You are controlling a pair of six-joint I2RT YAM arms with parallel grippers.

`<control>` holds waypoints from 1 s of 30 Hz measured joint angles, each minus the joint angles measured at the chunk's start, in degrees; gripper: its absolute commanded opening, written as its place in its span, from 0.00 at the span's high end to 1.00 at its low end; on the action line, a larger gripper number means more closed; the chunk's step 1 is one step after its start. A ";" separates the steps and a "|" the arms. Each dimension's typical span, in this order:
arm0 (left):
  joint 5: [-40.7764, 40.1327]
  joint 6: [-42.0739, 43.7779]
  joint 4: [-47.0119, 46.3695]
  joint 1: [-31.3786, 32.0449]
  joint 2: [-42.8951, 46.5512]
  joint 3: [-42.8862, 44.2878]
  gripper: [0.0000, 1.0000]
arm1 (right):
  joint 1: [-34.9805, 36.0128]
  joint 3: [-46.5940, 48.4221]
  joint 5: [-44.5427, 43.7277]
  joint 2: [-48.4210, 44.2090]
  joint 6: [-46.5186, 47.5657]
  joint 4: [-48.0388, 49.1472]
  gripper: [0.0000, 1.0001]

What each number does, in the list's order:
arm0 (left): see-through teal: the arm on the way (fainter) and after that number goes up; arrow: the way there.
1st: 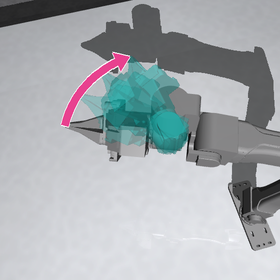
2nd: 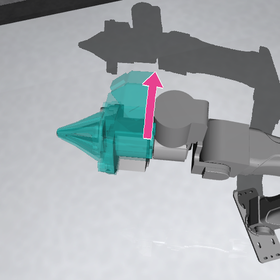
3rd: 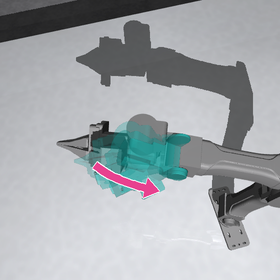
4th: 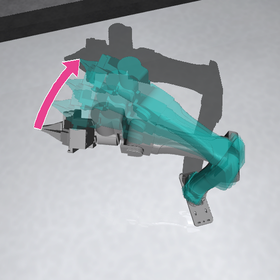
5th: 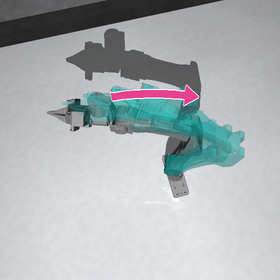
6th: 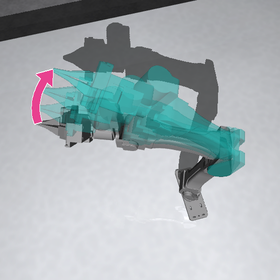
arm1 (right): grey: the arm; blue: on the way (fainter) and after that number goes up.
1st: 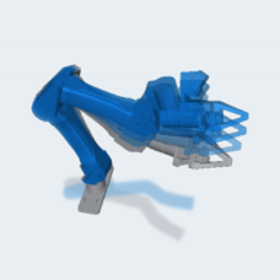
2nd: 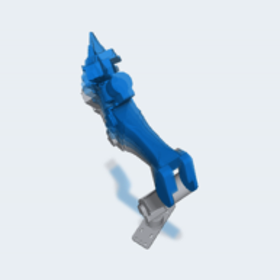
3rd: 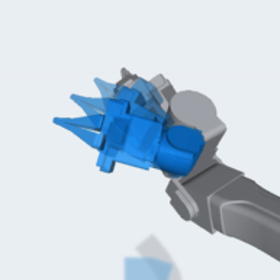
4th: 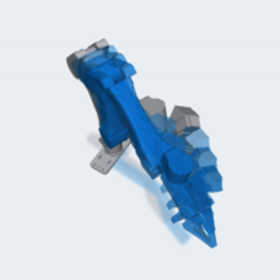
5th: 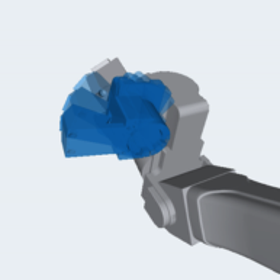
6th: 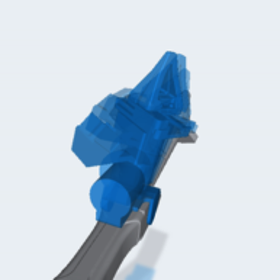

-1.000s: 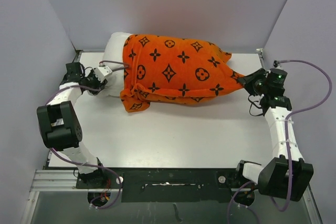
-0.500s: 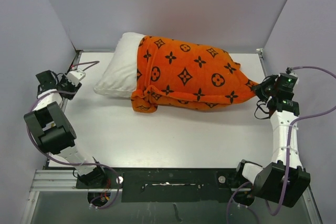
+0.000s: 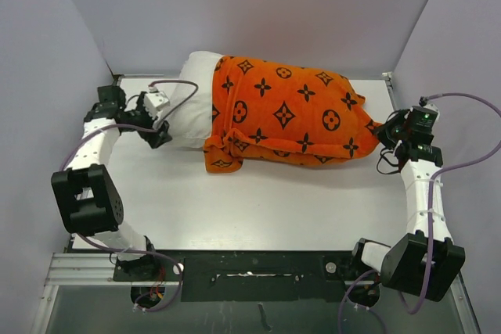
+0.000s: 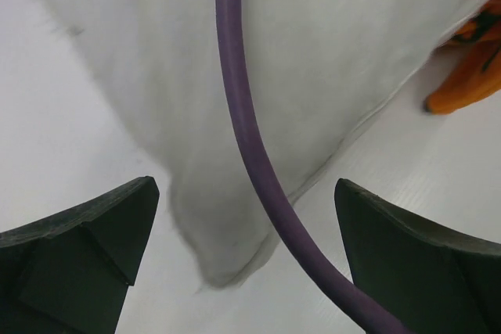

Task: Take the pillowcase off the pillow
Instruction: Remove the pillow from the pillowcase.

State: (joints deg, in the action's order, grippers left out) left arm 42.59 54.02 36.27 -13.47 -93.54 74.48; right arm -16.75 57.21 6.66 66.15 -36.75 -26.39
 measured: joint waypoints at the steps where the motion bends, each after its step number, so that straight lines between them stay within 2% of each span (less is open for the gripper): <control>1: 0.13 -1.16 -0.26 2.14 0.22 -0.83 0.02 | -0.02 0.00 0.02 0.00 0.42 0.15 1.00; 4: 0.17 -5.92 -1.14 6.95 -0.72 -2.03 0.02 | -0.02 0.00 0.13 0.00 1.60 0.24 1.00; 8: 0.22 -14.27 -3.87 9.03 -4.61 0.68 0.02 | 0.39 -0.22 0.61 0.22 2.91 1.16 1.00; 13: -3.13 -17.86 -9.18 12.66 -8.72 2.54 0.03 | 1.81 -0.90 1.60 1.49 3.89 3.04 1.00; 14: -4.04 -17.64 -9.94 13.64 -9.55 2.67 0.13 | 2.14 -0.90 1.81 1.81 4.11 3.30 1.00; 15: -5.09 -17.18 -10.01 14.64 -10.56 3.21 0.36 | 2.43 -0.87 2.03 2.12 4.31 3.54 1.00; 16: -5.97 -16.85 -9.88 15.54 -11.78 4.00 0.72 | 2.64 -0.87 2.21 2.32 4.44 3.65 1.00; 17: -6.78 -15.45 -9.27 16.48 -13.53 5.51 0.95 | 2.84 -0.87 2.54 2.56 4.55 3.82 1.00; 18: -7.21 -15.28 -8.66 17.03 -15.08 7.04 1.00 | 2.97 -0.87 2.84 2.82 4.63 4.00 1.00; 23: -10.16 -14.23 -6.91 18.47 -19.89 13.42 1.00 | 3.17 -0.74 3.45 4.02 4.63 4.02 1.00; 30: -12.37 -14.97 -13.68 15.82 -18.64 8.79 1.00 | 2.36 -0.22 1.22 3.13 4.33 1.92 1.00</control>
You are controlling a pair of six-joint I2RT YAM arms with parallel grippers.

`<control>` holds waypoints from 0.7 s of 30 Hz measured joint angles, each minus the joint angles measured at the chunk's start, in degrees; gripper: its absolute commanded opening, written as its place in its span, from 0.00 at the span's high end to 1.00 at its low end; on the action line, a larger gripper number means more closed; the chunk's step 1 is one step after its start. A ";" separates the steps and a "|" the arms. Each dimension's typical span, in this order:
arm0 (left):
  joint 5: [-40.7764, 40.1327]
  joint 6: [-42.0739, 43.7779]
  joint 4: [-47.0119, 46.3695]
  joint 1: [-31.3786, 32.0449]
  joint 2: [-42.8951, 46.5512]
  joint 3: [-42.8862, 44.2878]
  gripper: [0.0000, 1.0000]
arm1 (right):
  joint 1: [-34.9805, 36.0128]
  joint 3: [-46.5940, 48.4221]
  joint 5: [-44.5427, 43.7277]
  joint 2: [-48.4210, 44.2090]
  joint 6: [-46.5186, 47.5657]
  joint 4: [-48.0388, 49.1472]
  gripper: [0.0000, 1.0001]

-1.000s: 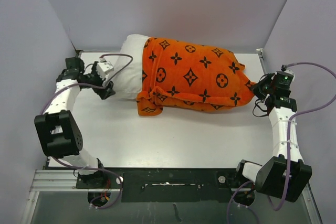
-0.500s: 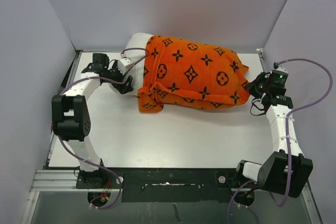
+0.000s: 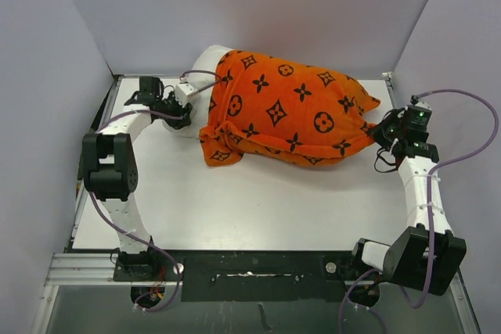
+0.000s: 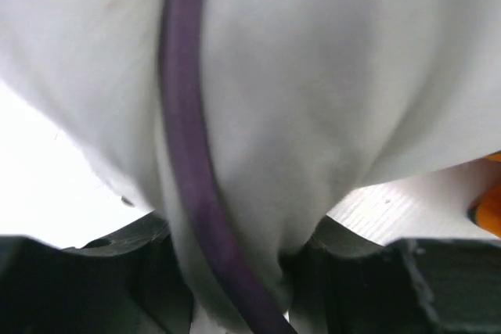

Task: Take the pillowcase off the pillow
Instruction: Remove the pillow from the pillowcase.

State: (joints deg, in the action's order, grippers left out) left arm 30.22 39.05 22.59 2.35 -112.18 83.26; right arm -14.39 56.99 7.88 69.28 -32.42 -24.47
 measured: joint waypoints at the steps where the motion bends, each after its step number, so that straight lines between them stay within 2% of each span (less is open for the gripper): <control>1: -0.02 -0.13 -0.44 -0.92 0.00 -0.09 1.00 | -0.72 -0.07 -0.13 -0.68 -0.37 -0.52 1.00; 7: 0.26 -0.37 -3.52 -9.27 0.00 -0.70 1.00 | -2.84 -1.81 1.29 -6.64 -1.86 -2.75 1.00; 12: -1.22 -0.22 -4.15 -17.84 -0.02 -2.71 1.00 | -4.17 -3.17 0.59 -8.15 -2.05 -3.82 1.00; 13: -1.07 0.00 -3.61 -19.43 -0.02 -2.86 0.95 | -4.63 -3.56 -0.17 -8.33 -1.95 -3.91 1.00; 14: -0.83 0.50 -1.99 -21.33 -0.02 -2.75 0.49 | -5.03 -3.93 -0.81 -8.46 -1.79 -3.93 1.00; 15: -0.57 0.96 0.46 -22.86 0.00 -2.19 0.10 | -5.31 -4.24 -1.18 -8.52 -1.60 -3.96 1.00; 16: -0.31 1.90 3.04 -23.58 -0.02 -1.40 0.03 | -5.46 -4.44 -1.31 -8.52 -1.42 -3.98 1.00; 19: 2.23 2.51 12.39 -23.17 0.00 2.56 0.02 | -4.68 -4.55 -1.29 -8.02 -0.94 -3.89 1.00; 21: 5.55 -0.66 17.79 -21.29 -0.02 6.58 0.02 | -2.99 -4.50 -2.16 -7.21 -0.39 -4.02 0.76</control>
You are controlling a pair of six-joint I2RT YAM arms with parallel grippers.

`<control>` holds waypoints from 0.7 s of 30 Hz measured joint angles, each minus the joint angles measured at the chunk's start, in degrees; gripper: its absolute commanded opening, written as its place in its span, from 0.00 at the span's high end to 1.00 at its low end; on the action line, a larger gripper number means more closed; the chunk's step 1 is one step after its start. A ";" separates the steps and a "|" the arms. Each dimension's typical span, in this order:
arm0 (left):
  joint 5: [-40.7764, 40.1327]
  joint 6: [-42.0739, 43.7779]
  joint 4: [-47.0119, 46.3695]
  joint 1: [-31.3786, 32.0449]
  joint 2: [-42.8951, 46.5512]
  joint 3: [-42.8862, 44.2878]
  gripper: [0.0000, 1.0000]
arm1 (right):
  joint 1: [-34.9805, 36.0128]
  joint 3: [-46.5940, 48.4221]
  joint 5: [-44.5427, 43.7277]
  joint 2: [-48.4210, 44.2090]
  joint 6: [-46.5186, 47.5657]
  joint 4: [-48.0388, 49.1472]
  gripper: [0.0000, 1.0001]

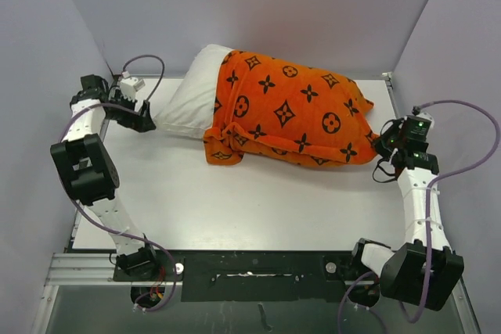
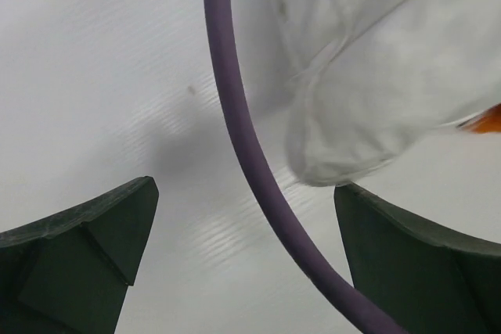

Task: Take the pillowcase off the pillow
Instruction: Remove the pillow from the pillowcase.

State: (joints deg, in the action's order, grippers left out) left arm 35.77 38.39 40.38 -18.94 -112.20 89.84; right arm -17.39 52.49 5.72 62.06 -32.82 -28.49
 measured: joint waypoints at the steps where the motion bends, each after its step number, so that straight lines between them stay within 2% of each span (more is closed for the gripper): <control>1: 1.60 -2.80 2.43 1.18 -0.02 2.69 0.02 | 1.81 0.26 -2.10 0.48 0.59 -0.61 0.61; 2: 2.54 -5.31 4.48 2.19 -0.31 5.40 0.02 | 4.07 0.90 -4.31 0.85 1.20 -1.68 0.51; 4: 4.63 -11.28 8.02 4.13 -1.88 12.74 0.02 | 8.63 3.04 -9.16 1.03 2.84 -3.89 0.40; 7: 8.22 -20.90 10.56 6.21 -7.08 24.30 0.02 | 14.82 9.97 -17.00 0.98 6.38 -5.31 0.34; 11: 12.83 -32.06 12.20 6.03 -13.79 29.73 0.02 | 18.71 21.77 -20.04 5.53 11.02 -3.67 0.29; 14: 14.73 -38.36 13.07 6.16 -18.03 30.10 0.02 | 21.09 32.15 -17.66 15.08 14.29 -2.08 0.29; 16: 15.58 -41.55 13.44 7.04 -19.98 30.12 0.02 | 23.32 37.24 -15.13 23.37 16.24 -0.42 0.33; 18: 16.24 -43.91 13.77 8.57 -21.14 30.62 0.02 | 24.90 37.73 -12.28 30.88 17.31 0.79 0.40; 21: 18.88 -47.84 13.27 11.67 -22.99 33.27 0.02 | 26.40 31.69 -7.54 39.08 17.16 3.69 0.52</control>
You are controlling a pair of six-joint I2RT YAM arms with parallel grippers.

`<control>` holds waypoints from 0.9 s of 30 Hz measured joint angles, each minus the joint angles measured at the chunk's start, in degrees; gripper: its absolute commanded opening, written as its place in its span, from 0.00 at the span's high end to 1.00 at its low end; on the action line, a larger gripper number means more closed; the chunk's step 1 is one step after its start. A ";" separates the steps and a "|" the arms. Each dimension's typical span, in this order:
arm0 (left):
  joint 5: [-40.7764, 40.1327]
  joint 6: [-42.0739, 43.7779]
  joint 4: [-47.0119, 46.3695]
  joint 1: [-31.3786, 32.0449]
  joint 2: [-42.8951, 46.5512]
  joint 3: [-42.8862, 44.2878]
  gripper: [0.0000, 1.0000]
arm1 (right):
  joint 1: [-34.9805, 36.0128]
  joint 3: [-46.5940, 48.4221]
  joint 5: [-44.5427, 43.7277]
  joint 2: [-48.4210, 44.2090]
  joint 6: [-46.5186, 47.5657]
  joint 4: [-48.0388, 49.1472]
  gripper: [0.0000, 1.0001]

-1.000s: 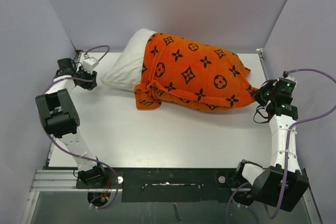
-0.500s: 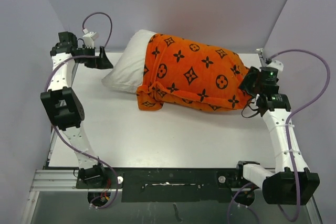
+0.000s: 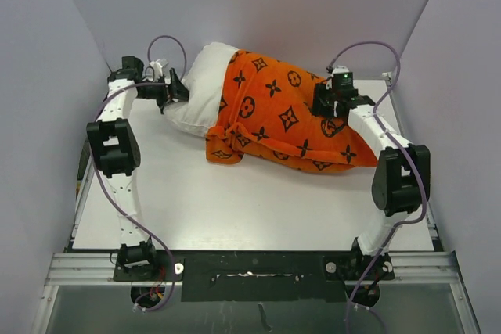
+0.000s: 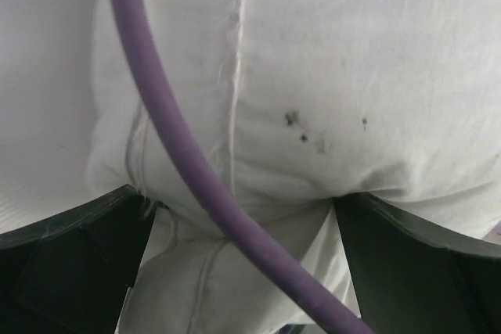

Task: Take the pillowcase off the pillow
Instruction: Remove the pillow from the pillowcase.

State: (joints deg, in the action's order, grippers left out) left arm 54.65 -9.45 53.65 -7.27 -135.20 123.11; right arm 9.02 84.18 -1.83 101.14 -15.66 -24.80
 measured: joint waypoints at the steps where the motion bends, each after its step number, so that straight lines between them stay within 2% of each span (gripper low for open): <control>1: 1.79 -1.86 -0.79 0.98 -0.55 0.76 0.02 | 0.37 -2.25 0.98 0.96 -0.26 1.70 0.54; 4: 7.21 -7.87 -5.09 3.19 -1.36 1.05 0.03 | 0.15 -6.51 2.38 -0.50 -0.98 6.25 0.57; 8: 11.67 -16.15 -16.22 4.92 -1.38 -1.68 0.38 | 3.08 -12.02 1.33 -2.60 -1.66 13.33 0.60; 9: 12.48 -18.25 -19.06 5.25 -1.38 -2.49 0.39 | 4.09 -12.87 0.68 -2.58 -1.88 14.67 0.60; 10: 13.49 -20.63 -23.04 5.55 -1.36 -3.69 0.31 | 5.49 -13.77 -0.46 -2.43 -2.21 16.22 0.61; 11: 14.32 -23.52 -27.12 5.86 -1.36 -4.70 0.08 | 7.04 -14.47 -1.55 -2.27 -2.58 17.59 0.62; 12: 14.84 -25.66 -30.12 6.10 -1.36 -5.22 0.03 | 8.70 -15.04 -2.97 -2.08 -2.97 18.86 0.63; 15: 15.45 -30.62 -36.35 6.34 -0.94 -5.20 0.02 | 13.42 -16.94 -6.93 -1.81 -5.03 22.60 0.64; 16: 15.43 -31.04 -37.16 6.34 -0.63 -4.92 0.07 | 14.73 -17.49 -7.82 -1.64 -5.90 23.50 0.65; 17: 15.43 -31.19 -37.55 6.34 -0.33 -4.52 0.40 | 16.37 -18.14 -9.20 -1.25 -7.02 24.52 0.66; 18: 15.43 -31.21 -37.77 6.34 0.13 -4.13 0.83 | 18.08 -18.75 -10.58 -1.05 -8.13 25.44 0.66; 19: 15.41 -30.64 -37.81 6.34 1.11 -4.04 1.00 | 20.09 -19.52 -12.00 -1.01 -9.49 26.67 0.66; 21: 14.97 -27.82 -36.00 6.34 2.23 -2.97 1.00 | 23.17 -21.31 -14.32 -1.05 -11.82 29.29 0.65; 23: 14.16 -21.27 -27.50 6.36 2.45 3.17 1.00 | 26.18 -23.45 -16.31 -1.11 -14.08 32.54 0.59; 25: 11.61 -11.39 -14.88 6.67 2.21 13.64 1.00 | 29.33 -25.51 -17.49 -1.09 -16.17 36.24 0.55; 27: 7.89 -1.73 -3.54 7.91 1.81 28.44 1.00 | 32.13 -26.88 -17.62 -0.94 -17.86 39.39 0.53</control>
State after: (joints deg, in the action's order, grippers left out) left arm 62.54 -11.18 50.11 0.64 -133.38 151.55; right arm 41.15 57.30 -19.44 100.20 -33.52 14.59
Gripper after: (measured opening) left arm 0.369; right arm 0.427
